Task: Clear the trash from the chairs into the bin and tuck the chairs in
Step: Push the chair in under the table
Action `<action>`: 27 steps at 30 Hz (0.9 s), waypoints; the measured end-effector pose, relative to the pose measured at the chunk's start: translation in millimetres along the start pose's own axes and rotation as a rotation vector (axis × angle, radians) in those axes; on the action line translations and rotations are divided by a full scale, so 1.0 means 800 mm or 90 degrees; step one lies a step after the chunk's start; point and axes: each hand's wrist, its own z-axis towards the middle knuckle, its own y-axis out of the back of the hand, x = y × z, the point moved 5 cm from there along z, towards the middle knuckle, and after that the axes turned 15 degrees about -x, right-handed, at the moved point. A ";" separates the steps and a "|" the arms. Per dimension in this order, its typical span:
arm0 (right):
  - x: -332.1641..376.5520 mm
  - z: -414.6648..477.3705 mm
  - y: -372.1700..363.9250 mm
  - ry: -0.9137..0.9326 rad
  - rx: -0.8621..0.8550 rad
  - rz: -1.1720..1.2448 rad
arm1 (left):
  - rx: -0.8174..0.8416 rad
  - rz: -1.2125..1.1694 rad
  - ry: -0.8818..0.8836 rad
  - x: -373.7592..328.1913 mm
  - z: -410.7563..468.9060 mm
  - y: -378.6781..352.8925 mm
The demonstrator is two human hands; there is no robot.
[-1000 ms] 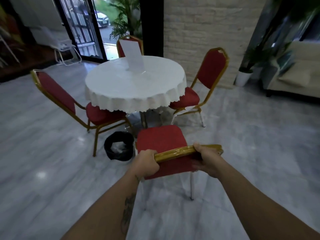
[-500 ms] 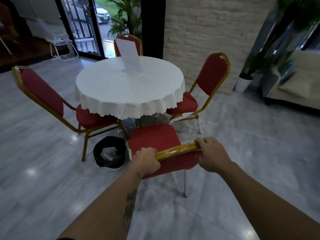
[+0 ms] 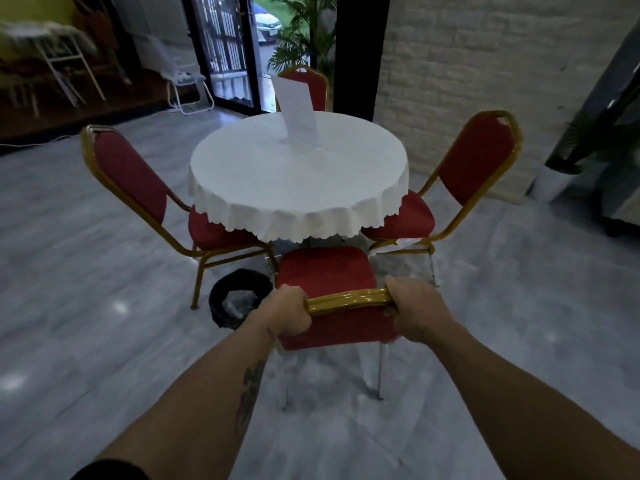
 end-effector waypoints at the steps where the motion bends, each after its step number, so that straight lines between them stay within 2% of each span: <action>1: -0.006 0.006 -0.003 0.009 0.000 -0.004 | -0.004 0.002 0.012 -0.003 0.006 -0.002; 14: -0.029 0.044 -0.011 0.042 -0.010 0.056 | -0.073 -0.032 0.131 -0.013 0.034 -0.007; 22: -0.045 0.059 -0.019 0.032 0.008 0.083 | -0.130 -0.046 0.124 -0.023 0.034 -0.006; 27: -0.065 0.069 -0.022 0.003 0.005 0.090 | -0.101 -0.077 0.106 -0.031 0.043 -0.016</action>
